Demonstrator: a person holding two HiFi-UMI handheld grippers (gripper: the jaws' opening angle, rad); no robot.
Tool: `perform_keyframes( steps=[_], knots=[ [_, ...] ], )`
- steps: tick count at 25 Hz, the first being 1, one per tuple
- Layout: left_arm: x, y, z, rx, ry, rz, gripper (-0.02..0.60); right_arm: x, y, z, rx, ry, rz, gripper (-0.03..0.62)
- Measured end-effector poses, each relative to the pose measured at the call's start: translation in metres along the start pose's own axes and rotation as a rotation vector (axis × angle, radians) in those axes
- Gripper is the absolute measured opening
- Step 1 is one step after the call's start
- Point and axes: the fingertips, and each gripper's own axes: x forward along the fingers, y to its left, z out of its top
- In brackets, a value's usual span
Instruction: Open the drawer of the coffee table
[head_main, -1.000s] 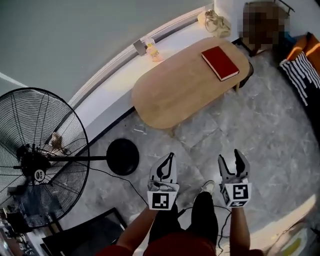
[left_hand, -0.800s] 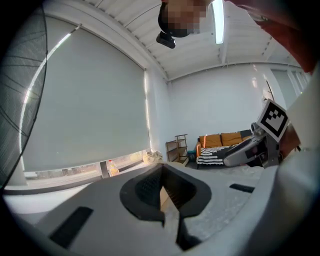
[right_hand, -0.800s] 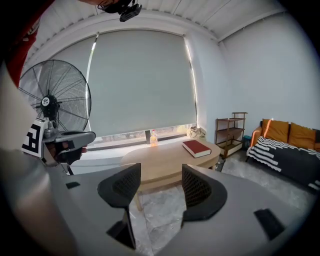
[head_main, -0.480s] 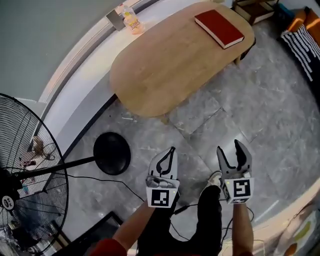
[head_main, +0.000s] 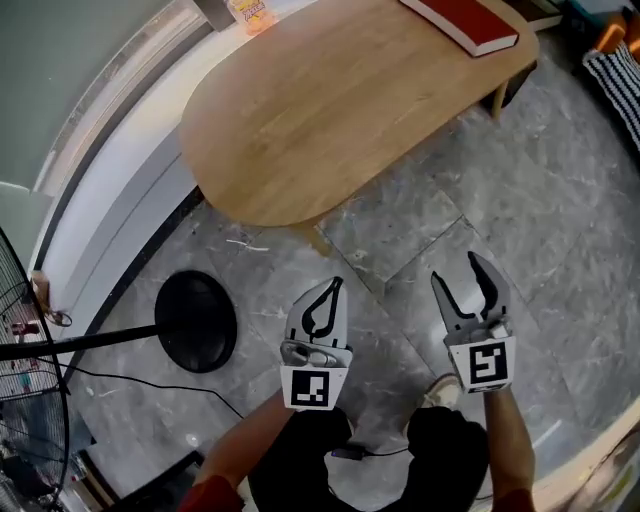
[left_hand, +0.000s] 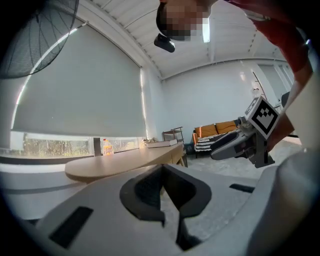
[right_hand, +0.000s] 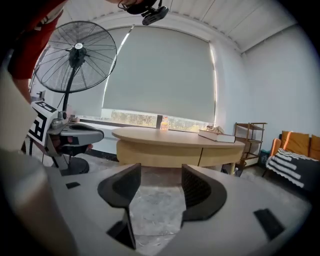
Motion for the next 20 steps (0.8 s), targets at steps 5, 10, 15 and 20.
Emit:
perform_keyframes(
  steps=[5,10,15,20],
  knots=[
    [0.029,0.003,-0.075,-0.087,-0.040,0.021,0.008,0.038,0.013,-0.060,-0.034,-0.053,0.057,0.250],
    [0.045,-0.002,-0.115,-0.063,-0.092,-0.012,0.008,0.060,0.022,-0.102,-0.013,-0.108,0.078,0.244],
    [0.045,-0.009,-0.138,-0.038,-0.133,-0.046,0.008,0.069,0.027,-0.134,0.023,-0.099,0.096,0.244],
    [0.041,-0.012,-0.166,-0.045,-0.135,-0.035,0.008,0.069,0.027,-0.160,0.039,-0.090,0.084,0.245]
  ],
)
